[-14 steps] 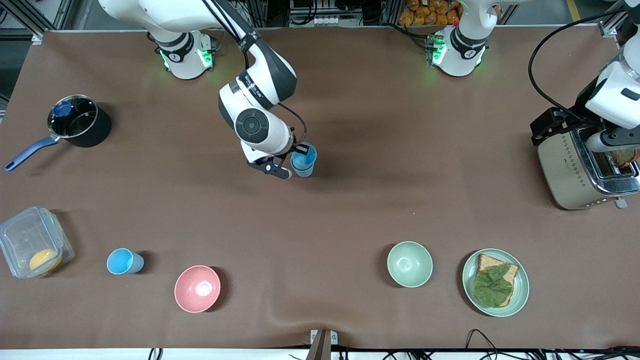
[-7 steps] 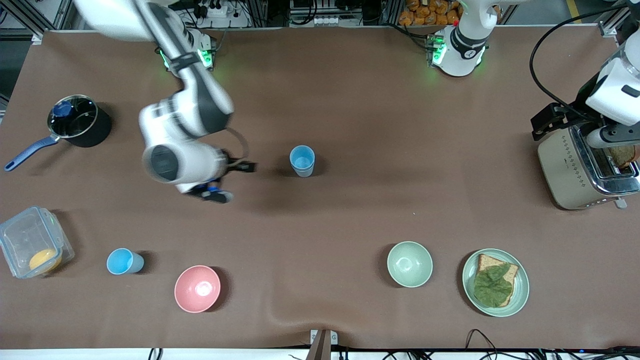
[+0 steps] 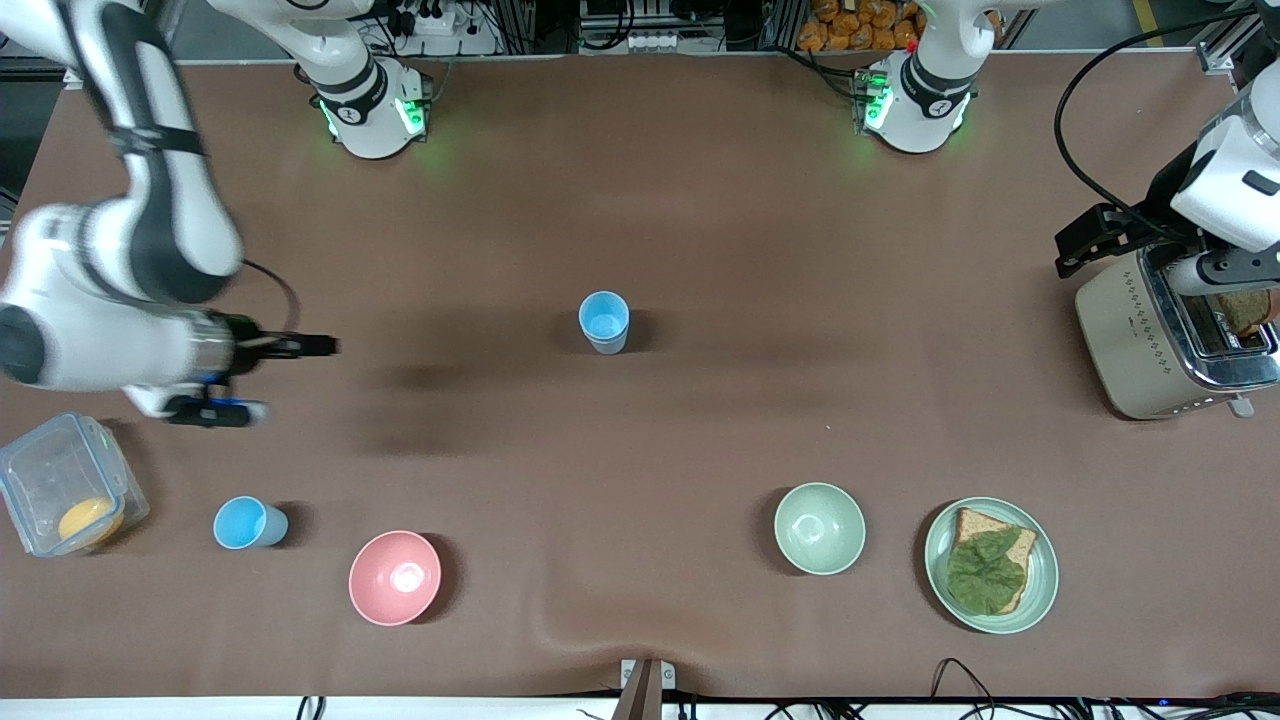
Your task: Stack blue cups with both arms
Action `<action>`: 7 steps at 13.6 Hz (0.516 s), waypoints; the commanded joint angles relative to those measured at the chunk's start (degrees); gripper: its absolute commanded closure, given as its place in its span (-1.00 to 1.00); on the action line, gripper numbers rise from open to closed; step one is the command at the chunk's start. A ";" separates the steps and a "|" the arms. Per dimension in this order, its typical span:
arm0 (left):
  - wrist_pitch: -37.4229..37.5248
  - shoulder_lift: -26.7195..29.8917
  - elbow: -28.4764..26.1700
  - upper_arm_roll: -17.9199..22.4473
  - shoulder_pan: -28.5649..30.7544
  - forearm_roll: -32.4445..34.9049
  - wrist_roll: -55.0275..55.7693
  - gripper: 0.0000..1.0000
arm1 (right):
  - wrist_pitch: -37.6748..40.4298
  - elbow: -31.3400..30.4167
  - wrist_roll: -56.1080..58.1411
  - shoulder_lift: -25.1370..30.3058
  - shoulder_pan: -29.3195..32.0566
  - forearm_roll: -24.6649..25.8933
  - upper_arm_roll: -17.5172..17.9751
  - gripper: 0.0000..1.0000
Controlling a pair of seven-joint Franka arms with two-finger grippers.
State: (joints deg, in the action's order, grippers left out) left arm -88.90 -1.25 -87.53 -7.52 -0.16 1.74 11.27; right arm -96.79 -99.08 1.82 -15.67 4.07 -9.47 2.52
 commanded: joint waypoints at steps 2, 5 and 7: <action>0.57 1.60 -0.80 -0.39 0.86 -1.39 -0.19 -1.00 | -0.24 -1.91 0.73 9.32 1.64 8.38 1.78 -1.00; 0.57 1.61 -0.80 -0.30 0.86 -1.39 -0.19 -1.00 | 0.38 -1.90 1.25 15.21 1.73 10.17 1.70 -1.00; 0.57 1.61 -0.80 -0.21 0.95 -1.39 -0.37 -1.00 | 0.29 -0.25 1.25 15.40 1.47 10.09 1.88 -1.00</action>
State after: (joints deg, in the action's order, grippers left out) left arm -88.90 -0.99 -87.53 -7.51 -0.01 1.72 11.27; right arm -96.11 -98.92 2.99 -1.76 5.42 -0.66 3.85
